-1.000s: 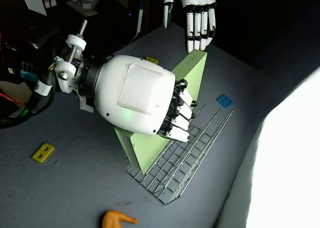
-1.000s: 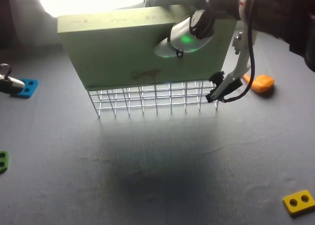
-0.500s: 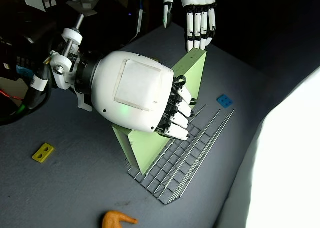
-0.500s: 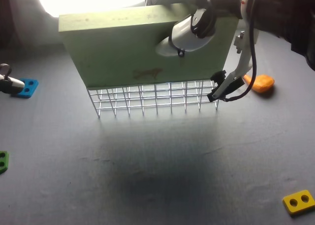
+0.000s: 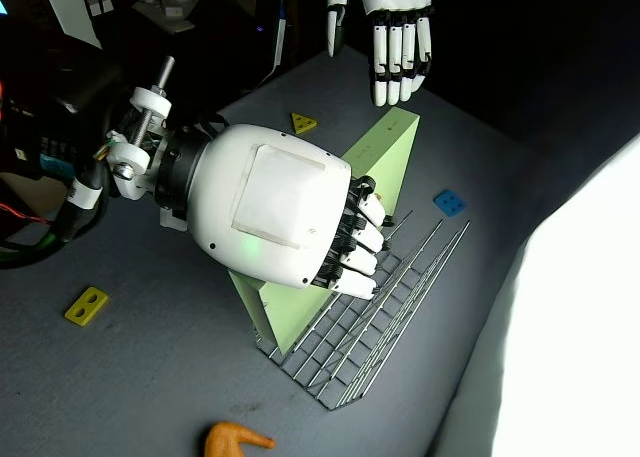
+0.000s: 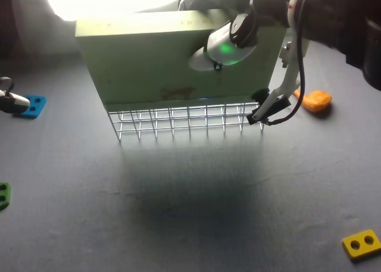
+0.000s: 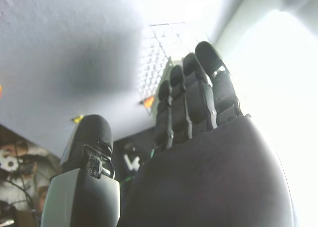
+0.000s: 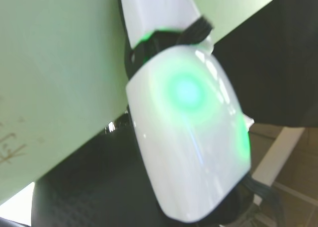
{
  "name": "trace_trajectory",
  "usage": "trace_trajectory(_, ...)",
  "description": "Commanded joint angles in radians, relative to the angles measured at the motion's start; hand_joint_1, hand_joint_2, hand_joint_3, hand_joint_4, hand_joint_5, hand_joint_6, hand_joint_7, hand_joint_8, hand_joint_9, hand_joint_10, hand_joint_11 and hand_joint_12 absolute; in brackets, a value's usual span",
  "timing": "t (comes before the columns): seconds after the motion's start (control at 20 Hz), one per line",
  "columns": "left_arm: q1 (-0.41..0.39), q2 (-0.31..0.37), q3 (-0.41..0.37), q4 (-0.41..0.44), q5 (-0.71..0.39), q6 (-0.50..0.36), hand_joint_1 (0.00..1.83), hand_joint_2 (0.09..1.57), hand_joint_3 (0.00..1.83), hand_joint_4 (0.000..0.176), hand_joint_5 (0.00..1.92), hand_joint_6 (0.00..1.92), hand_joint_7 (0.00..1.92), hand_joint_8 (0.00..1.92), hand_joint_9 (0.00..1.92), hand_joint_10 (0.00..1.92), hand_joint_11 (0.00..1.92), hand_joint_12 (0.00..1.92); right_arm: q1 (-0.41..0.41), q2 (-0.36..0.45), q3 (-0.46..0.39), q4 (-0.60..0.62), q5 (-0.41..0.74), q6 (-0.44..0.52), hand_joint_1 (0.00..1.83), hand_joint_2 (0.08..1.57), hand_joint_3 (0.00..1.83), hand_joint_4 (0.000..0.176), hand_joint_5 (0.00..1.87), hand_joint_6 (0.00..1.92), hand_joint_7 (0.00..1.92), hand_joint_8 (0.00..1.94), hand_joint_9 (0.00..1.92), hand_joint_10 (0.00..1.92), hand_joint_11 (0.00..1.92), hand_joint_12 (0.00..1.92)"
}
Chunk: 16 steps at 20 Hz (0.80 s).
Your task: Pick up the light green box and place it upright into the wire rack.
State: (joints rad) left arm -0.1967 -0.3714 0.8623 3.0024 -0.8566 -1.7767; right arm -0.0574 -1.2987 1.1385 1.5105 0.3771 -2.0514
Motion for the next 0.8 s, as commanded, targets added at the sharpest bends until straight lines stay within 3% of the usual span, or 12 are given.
trace_trajectory(0.0, -0.011, -0.001, 0.004, 0.010, 0.083, 0.004, 0.31, 1.35, 0.00, 0.000, 0.18, 0.00, 0.25, 0.00, 0.24, 0.00, 0.00, 0.86, 0.004, 0.005, 0.003, -0.035, 0.013, 0.012, 1.36, 1.18, 0.00, 0.000, 0.88, 1.01, 0.87, 1.25, 0.71, 1.52, 0.54, 1.89)
trace_trajectory(0.5, -0.011, -0.001, 0.001, 0.010, 0.083, 0.004, 0.28, 1.37, 0.01, 0.000, 0.16, 0.00, 0.23, 0.00, 0.22, 0.00, 0.00, 0.80, -0.044, -0.031, 0.062, -0.038, -0.002, 0.033, 1.36, 1.17, 0.00, 0.000, 0.92, 0.92, 0.88, 1.25, 0.73, 1.50, 0.56, 1.89)
trace_trajectory(0.55, -0.011, -0.001, 0.001, 0.010, 0.083, 0.004, 0.32, 1.36, 0.00, 0.000, 0.17, 0.00, 0.23, 0.00, 0.23, 0.00, 0.00, 0.81, -0.050, -0.039, 0.076, -0.038, -0.005, 0.046, 1.26, 1.14, 0.00, 0.000, 1.01, 0.82, 0.91, 1.28, 0.73, 1.46, 0.54, 1.92)
trace_trajectory(0.6, -0.011, -0.001, 0.001, 0.010, 0.083, 0.004, 0.35, 1.34, 0.00, 0.000, 0.18, 0.01, 0.23, 0.00, 0.24, 0.01, 0.00, 0.82, -0.054, -0.045, 0.086, -0.039, -0.013, 0.059, 1.23, 1.15, 0.00, 0.000, 0.97, 0.90, 0.86, 1.35, 0.70, 1.47, 0.57, 1.87)
trace_trajectory(0.75, -0.011, -0.001, 0.001, 0.010, 0.083, 0.004, 0.41, 1.33, 0.00, 0.000, 0.20, 0.01, 0.25, 0.01, 0.25, 0.01, 0.00, 0.82, -0.062, -0.057, 0.107, -0.040, -0.023, 0.085, 1.22, 1.16, 0.00, 0.000, 0.98, 0.89, 0.83, 1.40, 0.65, 1.52, 0.56, 1.86)
